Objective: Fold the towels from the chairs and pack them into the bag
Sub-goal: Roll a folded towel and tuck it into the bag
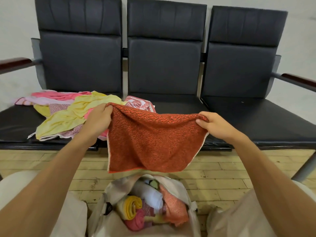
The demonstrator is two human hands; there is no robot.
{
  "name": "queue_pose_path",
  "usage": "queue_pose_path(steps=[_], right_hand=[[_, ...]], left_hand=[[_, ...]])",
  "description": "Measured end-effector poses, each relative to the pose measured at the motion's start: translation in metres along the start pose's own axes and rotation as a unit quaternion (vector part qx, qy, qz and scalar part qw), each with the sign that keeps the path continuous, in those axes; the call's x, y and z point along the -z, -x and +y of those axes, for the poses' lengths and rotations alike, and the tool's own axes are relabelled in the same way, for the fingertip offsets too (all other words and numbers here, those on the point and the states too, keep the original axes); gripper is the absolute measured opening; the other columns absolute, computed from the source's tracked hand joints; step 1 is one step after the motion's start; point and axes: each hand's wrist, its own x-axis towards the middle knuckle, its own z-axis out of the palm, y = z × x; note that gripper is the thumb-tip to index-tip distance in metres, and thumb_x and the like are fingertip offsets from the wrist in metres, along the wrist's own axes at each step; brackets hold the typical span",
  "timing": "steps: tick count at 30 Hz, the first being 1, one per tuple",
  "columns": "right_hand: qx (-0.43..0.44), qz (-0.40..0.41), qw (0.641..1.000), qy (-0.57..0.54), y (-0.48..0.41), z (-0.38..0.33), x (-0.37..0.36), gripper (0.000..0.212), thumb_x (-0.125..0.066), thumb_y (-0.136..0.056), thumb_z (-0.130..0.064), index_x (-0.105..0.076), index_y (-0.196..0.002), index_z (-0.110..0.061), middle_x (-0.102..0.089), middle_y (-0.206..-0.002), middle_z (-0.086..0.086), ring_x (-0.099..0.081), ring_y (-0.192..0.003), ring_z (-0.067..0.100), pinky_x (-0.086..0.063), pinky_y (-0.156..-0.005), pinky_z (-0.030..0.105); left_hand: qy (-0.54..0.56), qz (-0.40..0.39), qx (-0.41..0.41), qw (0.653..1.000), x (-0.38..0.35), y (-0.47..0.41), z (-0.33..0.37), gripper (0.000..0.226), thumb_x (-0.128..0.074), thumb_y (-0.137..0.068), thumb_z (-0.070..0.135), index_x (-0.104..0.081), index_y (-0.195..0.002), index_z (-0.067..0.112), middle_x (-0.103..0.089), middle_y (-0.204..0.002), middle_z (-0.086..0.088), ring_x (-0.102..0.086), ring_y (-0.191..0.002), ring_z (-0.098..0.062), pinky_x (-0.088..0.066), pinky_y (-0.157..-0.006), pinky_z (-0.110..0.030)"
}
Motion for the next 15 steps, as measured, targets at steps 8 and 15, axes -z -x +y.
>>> queue_pose_path(steps=[8,15], right_hand=[[-0.068,-0.140,0.957,-0.244,0.008,-0.008,0.009,0.025,-0.048,-0.099,-0.007,-0.065,-0.116,-0.004,-0.070,-0.104,0.007,-0.067,-0.098,0.019,-0.051,-0.085,0.031],[-0.054,0.040,0.971,-0.229,0.004,-0.001,0.023,0.015,-0.054,-0.098,-0.012,-0.067,-0.105,-0.010,-0.067,-0.093,0.005,-0.063,-0.086,0.017,-0.048,-0.077,0.030]], left_hand=[[0.257,-0.086,0.113,0.956,0.002,0.007,0.014,0.019,-0.048,-0.098,0.020,-0.064,-0.089,0.014,-0.059,-0.077,-0.001,-0.055,-0.069,-0.013,-0.044,-0.065,-0.028],[0.216,-0.050,0.063,0.973,0.010,0.000,0.009,0.022,-0.051,-0.097,0.019,-0.066,-0.081,0.018,-0.061,-0.078,0.000,-0.055,-0.068,-0.014,-0.043,-0.067,-0.030]])
